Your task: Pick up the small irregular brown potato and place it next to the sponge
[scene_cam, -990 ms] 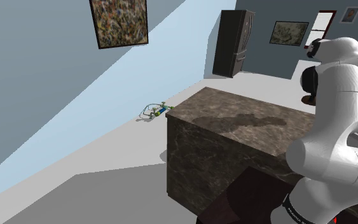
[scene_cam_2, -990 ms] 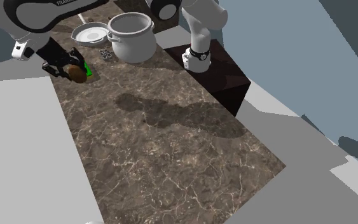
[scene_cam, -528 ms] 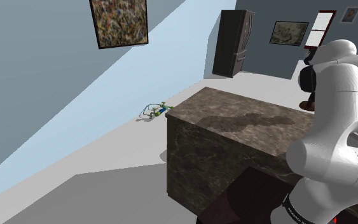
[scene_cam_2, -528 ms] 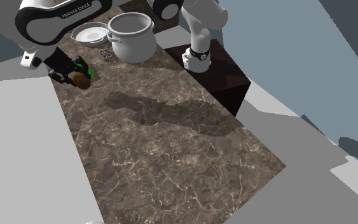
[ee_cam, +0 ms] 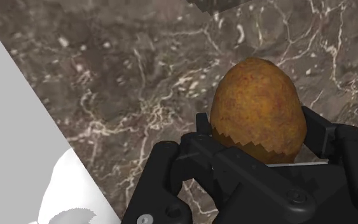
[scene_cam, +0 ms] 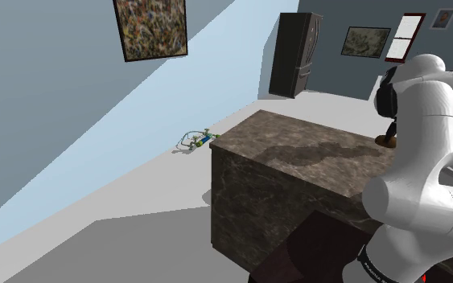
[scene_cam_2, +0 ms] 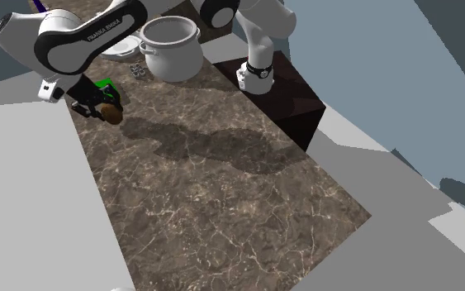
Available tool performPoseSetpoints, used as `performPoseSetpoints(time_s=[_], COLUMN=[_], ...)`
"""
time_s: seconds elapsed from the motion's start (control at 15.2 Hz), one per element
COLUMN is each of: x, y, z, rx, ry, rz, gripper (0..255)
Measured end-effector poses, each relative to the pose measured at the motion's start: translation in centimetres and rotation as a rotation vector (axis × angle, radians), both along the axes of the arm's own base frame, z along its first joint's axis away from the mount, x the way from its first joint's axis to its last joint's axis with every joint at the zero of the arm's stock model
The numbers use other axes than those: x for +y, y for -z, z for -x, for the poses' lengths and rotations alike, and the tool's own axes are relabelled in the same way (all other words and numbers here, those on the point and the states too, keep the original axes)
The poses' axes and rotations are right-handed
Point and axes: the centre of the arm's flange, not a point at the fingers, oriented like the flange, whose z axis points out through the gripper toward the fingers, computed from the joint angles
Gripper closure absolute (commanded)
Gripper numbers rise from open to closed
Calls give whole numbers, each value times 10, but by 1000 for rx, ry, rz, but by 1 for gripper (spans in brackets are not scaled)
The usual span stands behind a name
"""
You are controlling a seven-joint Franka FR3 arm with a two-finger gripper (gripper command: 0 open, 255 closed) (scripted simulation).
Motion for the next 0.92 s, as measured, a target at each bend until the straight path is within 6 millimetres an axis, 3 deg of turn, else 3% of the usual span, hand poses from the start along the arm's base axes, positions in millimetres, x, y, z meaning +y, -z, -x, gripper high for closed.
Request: performPoseSetpoints(time_s=[0.53, 0.59, 0.92], x=[-1, -1, -1], y=[11, 11, 11], z=[0, 0, 0], rx=[0, 0, 0], ry=[0, 0, 0], rz=[0, 0, 1], gripper=[255, 0, 0])
